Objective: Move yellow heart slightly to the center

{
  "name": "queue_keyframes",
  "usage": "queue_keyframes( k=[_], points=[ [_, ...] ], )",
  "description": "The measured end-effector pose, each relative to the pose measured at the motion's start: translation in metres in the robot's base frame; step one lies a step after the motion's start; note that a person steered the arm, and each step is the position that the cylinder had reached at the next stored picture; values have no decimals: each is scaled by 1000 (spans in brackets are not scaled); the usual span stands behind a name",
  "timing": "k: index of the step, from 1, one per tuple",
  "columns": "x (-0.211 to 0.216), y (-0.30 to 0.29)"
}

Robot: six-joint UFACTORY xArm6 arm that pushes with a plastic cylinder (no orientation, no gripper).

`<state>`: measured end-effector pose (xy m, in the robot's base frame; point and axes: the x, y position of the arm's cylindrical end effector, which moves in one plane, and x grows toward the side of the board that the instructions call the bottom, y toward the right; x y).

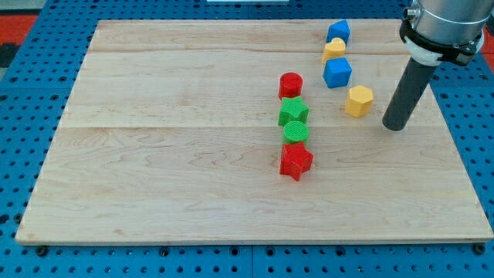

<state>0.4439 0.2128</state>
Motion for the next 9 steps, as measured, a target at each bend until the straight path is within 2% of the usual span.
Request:
queue_keyframes(
  k=[1, 2, 3, 4, 5, 6, 7, 9],
  points=[
    [-1, 12],
    [-61, 106],
    [-148, 115],
    [-216, 82],
    [-252, 72],
    [-228, 14],
    [-167, -47],
    [-231, 23]
  ],
)
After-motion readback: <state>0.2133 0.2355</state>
